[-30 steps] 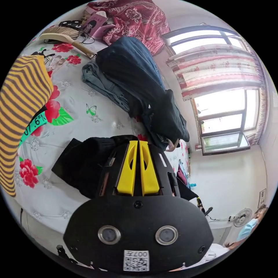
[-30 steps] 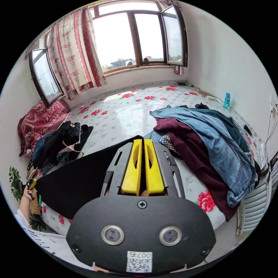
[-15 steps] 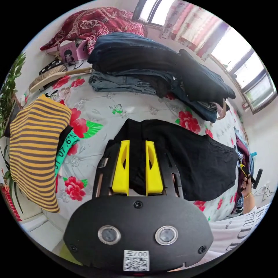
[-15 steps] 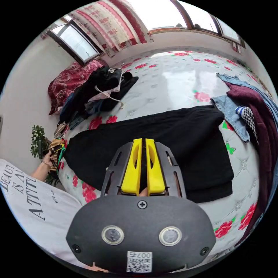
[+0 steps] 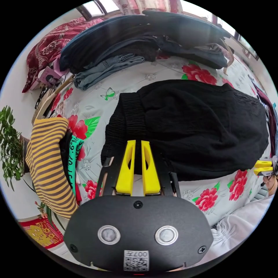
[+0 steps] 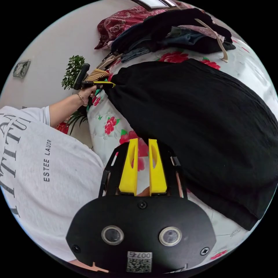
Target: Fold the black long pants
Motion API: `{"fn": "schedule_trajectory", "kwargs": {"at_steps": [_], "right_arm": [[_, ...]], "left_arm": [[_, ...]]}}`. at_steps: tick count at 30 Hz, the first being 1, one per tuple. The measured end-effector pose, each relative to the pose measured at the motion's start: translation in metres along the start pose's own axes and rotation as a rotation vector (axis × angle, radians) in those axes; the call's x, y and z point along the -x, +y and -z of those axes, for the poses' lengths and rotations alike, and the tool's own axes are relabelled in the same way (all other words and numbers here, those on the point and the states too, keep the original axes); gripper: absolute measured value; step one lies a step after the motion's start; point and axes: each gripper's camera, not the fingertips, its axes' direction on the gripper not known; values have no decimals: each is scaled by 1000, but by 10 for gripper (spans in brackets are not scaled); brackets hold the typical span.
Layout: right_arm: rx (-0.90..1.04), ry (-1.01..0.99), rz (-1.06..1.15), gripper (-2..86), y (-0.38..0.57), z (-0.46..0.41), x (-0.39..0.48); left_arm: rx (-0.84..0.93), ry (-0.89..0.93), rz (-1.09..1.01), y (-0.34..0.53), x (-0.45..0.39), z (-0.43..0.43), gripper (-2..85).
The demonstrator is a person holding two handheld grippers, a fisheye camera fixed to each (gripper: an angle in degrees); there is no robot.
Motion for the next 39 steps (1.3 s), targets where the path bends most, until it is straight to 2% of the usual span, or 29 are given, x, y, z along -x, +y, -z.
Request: {"fn": "schedule_trajectory", "kwargs": {"at_steps": [4,15,19,23,26,30,34,39], "right_arm": [[-121,5,-67,58,-31,27,-28],[-19,-124,-167,75,-19,-34,-11],[21,-265,-220,61,-27,-44,-8],[-65,-40,-176,50,-30,-39,3],[-15,-136,-210,41,-50,-62,-9],[-21,-117,-262,16,-59,-73,-9],[-116,-99,-67,1,-43,-37,25],[-28,0,161,-2,-5,-47,73]], "left_arm": [[-15,22,26,-4,-5,13,39],[-34,43,44,-10,-18,40,38],[-24,38,33,-14,-23,49,38],[-22,49,46,-15,-25,55,38],[-39,45,50,-13,-29,60,38],[-40,36,38,-14,-34,65,36],[-28,54,15,-17,-34,71,23],[-31,26,9,-10,-37,76,-7]]}}
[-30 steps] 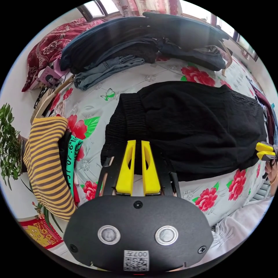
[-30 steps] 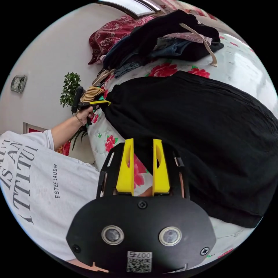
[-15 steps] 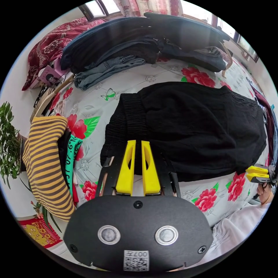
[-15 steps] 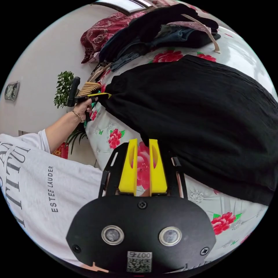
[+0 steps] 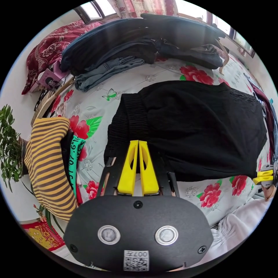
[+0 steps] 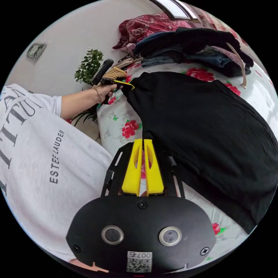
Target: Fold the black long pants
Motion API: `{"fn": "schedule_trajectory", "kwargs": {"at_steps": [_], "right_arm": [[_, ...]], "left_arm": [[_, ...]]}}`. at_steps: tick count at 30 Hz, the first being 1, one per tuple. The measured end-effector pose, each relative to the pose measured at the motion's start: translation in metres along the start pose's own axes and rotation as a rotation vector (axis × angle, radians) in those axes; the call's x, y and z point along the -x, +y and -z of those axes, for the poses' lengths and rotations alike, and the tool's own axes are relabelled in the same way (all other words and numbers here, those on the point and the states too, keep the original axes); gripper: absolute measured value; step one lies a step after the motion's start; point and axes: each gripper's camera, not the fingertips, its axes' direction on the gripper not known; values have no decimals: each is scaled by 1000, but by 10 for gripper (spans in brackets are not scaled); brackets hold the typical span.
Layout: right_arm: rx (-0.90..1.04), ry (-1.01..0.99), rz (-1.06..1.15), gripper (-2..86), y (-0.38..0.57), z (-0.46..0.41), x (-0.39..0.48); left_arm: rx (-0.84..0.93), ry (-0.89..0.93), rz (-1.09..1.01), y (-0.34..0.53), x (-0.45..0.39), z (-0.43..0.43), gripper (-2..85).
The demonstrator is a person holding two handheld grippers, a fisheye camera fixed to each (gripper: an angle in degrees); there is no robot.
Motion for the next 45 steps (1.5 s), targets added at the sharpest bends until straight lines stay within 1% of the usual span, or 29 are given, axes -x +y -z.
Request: {"fn": "schedule_trajectory", "kwargs": {"at_steps": [2,5,7,9,11,12,14,15,16,17,18,19,20,21,22,24,25,27,28,30,31,32,36,39,41,42,44,45], "right_arm": [[81,-40,14,-2,2,-28,6],[201,-108,2,0,-1,-54,7],[199,-144,27,3,3,-49,12],[163,-160,7,6,11,-33,8],[34,-81,-90,14,30,8,-11],[-1,-45,-125,17,36,20,-18],[-136,142,-340,26,72,74,-62],[-172,189,-407,29,84,88,-75],[-241,268,-553,32,110,115,-101],[-310,317,-687,35,137,140,-125],[-339,338,-749,37,151,151,-136],[-382,375,-853,40,174,168,-155],[-416,406,-930,43,194,181,-169],[-427,412,-961,45,202,185,-176],[-433,399,-1016,48,215,188,-188],[-404,371,-1076,51,226,187,-204],[-386,364,-1105,48,231,183,-209],[-394,417,-1119,36,235,185,-207],[-364,427,-1123,24,237,186,-207],[-377,441,-1067,10,239,196,-196],[-416,455,-1006,5,242,207,-183],[-459,466,-958,4,248,221,-168],[-524,528,-893,2,281,252,-131],[-483,472,-952,7,317,234,-145],[-402,403,-1084,21,344,207,-170],[-404,383,-1121,26,352,204,-173],[-642,261,-1158,51,387,215,-163],[-689,216,-1162,57,396,217,-160]], "left_arm": [[-2,-46,-19,5,-7,1,-8],[61,-132,10,14,-7,2,-9],[108,-187,72,34,9,1,-9],[157,-221,134,53,26,0,-9],[182,-245,197,73,43,3,-7],[186,-265,251,86,53,9,-5],[171,-289,307,103,63,23,-1],[120,-303,329,112,63,40,3],[63,-325,321,116,57,58,6],[26,-316,301,117,51,67,7],[-62,-241,214,116,31,83,15],[-133,-132,79,113,1,95,28],[-156,-77,1,111,-17,99,37],[-188,35,-160,108,-56,104,54],[-193,138,-304,107,-95,105,70],[-164,229,-469,109,-146,95,85],[-116,264,-523,110,-170,82,86],[-30,286,-560,109,-192,59,82],[32,243,-580,109,-201,44,73],[67,190,-619,111,-205,31,43],[58,184,-641,112,-202,33,16],[50,178,-646,112,-199,35,12],[-17,217,-630,114,-172,61,-2],[-4,260,-589,119,-158,54,7],[62,298,-565,123,-157,26,30],[134,325,-566,127,-160,5,58],[118,324,-548,130,-156,0,67],[138,335,-545,131,-152,-1,76]]}}
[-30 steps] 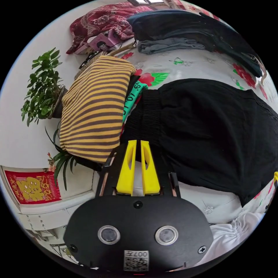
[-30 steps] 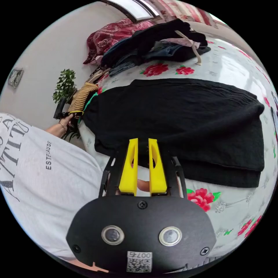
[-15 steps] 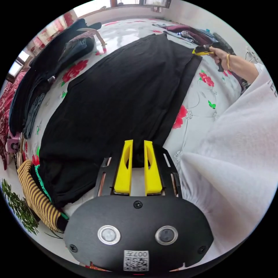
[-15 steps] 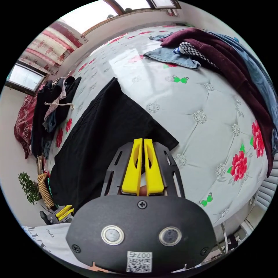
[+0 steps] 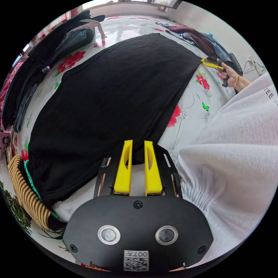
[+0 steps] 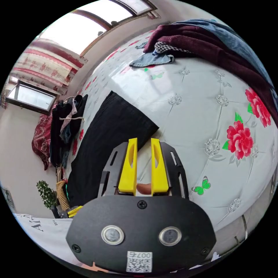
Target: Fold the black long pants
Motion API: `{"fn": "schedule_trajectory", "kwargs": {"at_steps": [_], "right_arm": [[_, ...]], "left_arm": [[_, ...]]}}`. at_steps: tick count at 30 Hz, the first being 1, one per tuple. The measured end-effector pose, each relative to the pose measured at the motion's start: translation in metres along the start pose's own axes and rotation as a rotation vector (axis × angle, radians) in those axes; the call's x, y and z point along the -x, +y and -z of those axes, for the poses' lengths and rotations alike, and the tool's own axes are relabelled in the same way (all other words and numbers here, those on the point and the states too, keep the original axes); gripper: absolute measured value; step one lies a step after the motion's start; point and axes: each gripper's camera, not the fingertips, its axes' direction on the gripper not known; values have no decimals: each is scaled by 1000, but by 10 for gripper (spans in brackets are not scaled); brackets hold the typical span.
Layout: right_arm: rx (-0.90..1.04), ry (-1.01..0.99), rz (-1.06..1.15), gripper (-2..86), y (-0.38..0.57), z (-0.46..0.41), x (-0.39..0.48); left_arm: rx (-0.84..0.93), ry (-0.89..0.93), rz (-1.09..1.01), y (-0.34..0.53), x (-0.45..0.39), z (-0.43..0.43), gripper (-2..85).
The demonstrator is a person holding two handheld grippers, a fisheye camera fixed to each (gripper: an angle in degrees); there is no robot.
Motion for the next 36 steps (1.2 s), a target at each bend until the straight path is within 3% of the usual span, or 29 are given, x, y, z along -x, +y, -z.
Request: {"fn": "schedule_trajectory", "kwargs": {"at_steps": [2,5,10,15,18,21,23,26,29,34,36], "right_arm": [[-25,-132,-47,74,14,12,-21],[-66,-179,-123,85,33,10,-40],[-180,-350,-284,77,40,-7,-52],[-139,-413,-362,16,16,-22,-25],[-124,-446,-100,4,-4,-8,60],[23,-393,357,0,0,-3,199],[150,-341,748,-2,44,-13,315],[339,-338,1107,-2,129,-53,419],[530,-314,1247,-2,220,-126,467],[937,-134,1258,-2,342,-262,473],[946,-93,1288,-2,361,-275,474]], "left_arm": [[-26,28,32,12,6,4,79],[-124,116,158,48,27,14,72],[-260,203,584,141,96,14,71],[-378,201,997,248,157,8,84],[-482,229,1218,313,185,2,106],[-581,248,1332,359,205,-7,126],[-603,243,1376,376,216,-15,142],[-637,220,1473,405,232,-29,170],[-676,249,1522,426,244,-47,175],[-676,177,1554,444,248,-65,142],[-673,174,1562,449,249,-71,125]]}}
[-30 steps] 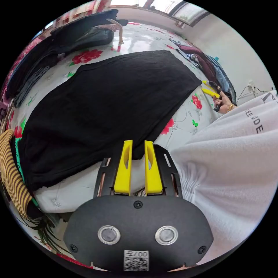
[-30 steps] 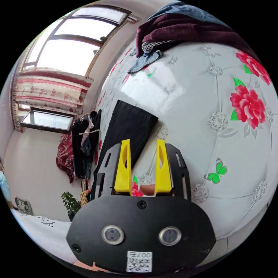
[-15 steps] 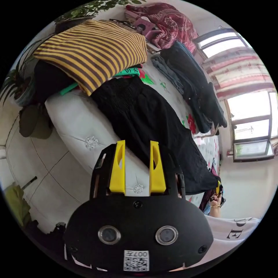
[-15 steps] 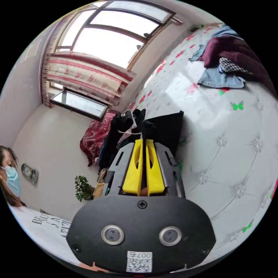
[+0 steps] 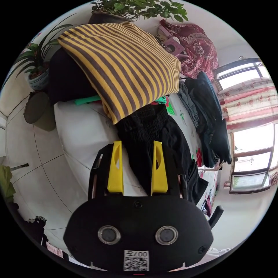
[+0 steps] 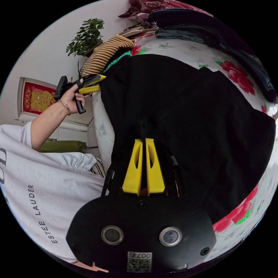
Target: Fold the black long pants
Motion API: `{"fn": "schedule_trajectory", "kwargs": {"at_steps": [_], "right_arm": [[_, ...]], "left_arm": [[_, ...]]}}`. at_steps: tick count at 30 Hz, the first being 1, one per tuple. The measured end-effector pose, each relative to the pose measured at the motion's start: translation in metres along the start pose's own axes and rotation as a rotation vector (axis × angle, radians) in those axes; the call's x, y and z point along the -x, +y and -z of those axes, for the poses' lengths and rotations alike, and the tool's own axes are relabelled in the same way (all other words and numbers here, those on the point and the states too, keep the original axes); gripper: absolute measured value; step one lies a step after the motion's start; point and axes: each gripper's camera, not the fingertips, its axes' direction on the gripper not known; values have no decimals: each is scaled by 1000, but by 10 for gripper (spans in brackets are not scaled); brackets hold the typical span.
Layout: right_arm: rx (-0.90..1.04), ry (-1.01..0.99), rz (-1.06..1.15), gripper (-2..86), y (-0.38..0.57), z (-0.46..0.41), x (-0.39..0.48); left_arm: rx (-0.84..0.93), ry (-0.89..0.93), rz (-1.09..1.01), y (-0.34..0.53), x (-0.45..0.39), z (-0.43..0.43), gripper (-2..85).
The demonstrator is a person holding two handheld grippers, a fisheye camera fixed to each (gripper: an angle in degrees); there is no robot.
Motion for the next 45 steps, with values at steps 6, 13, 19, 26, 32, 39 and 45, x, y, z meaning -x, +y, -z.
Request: {"fn": "schedule_trajectory", "kwargs": {"at_steps": [6,13,19,26,32,39,45], "right_arm": [[-137,18,81,-2,-10,40,21],[-49,-65,54,-2,-28,2,16],[-286,-92,102,3,-36,53,27],[-3,-194,41,46,-34,-11,-7],[-182,-185,-16,61,15,45,-33],[-389,-170,-299,76,108,96,-111],[-550,-144,-592,85,215,124,-185]], "left_arm": [[20,101,61,-3,46,-9,74],[-10,218,78,1,77,-7,49],[-1,240,81,-4,85,-10,48],[-37,292,97,-1,82,-10,47],[-91,318,-83,2,30,11,42],[-91,396,-922,58,-203,43,39],[305,578,-1499,189,-353,-39,52]]}}
